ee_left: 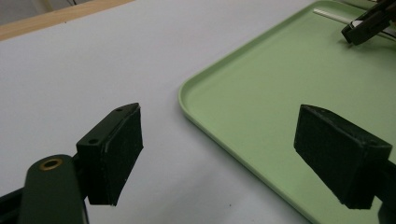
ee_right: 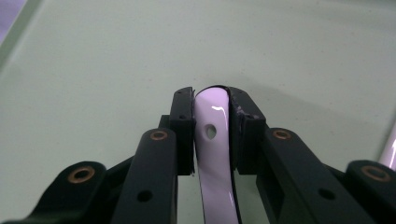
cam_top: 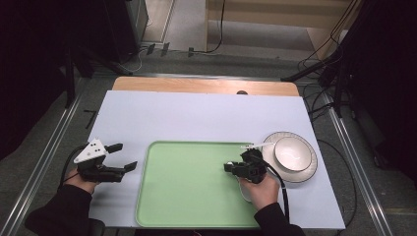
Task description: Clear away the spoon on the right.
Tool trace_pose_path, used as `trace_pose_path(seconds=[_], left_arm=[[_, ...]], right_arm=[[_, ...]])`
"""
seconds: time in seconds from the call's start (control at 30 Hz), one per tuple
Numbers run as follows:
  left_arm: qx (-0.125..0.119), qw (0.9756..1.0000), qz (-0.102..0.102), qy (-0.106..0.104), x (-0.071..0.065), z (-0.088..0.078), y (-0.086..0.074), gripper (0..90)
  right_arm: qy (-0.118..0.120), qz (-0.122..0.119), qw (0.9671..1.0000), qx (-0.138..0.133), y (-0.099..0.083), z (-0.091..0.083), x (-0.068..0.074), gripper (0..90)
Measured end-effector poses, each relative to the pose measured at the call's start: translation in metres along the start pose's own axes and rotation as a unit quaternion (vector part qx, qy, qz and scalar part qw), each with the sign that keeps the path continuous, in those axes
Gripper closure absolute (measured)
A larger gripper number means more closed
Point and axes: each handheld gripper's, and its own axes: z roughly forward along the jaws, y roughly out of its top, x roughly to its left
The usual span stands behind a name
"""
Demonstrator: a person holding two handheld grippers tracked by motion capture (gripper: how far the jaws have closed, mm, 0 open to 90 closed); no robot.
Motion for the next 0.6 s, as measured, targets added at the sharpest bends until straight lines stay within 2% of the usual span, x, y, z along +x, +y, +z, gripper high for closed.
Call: trace_pose_path(seconds=[0.1, 0.2, 0.4, 0.6], left_arm=[[0.0, 1.0, 0.0, 0.001, -0.0001, -0.0001, 0.0, 15.6], [-0.001, 1.0, 0.0, 0.001, -0.0001, -0.0001, 0.0, 15.6], [-0.001, 1.0, 0.0, 0.0, -0.0001, 0.0, 0.0, 15.6], [0.002, 1.0, 0.003, 0.0, -0.0001, -0.0001, 0.0, 15.6]], right_arm=[[-0.003, -0.003, 1.0, -0.004, -0.0009, 0.0, -0.0015, 72.4], [-0.01, -0.008, 0.9998, -0.012, -0.0011, -0.0013, -0.0035, 66.4], [-0.023, -0.008, 0.9994, -0.025, -0.0016, -0.0036, -0.0076, 60.5], [-0.026, -0.013, 0.9991, -0.03, -0.0013, -0.005, -0.0078, 54.5]])
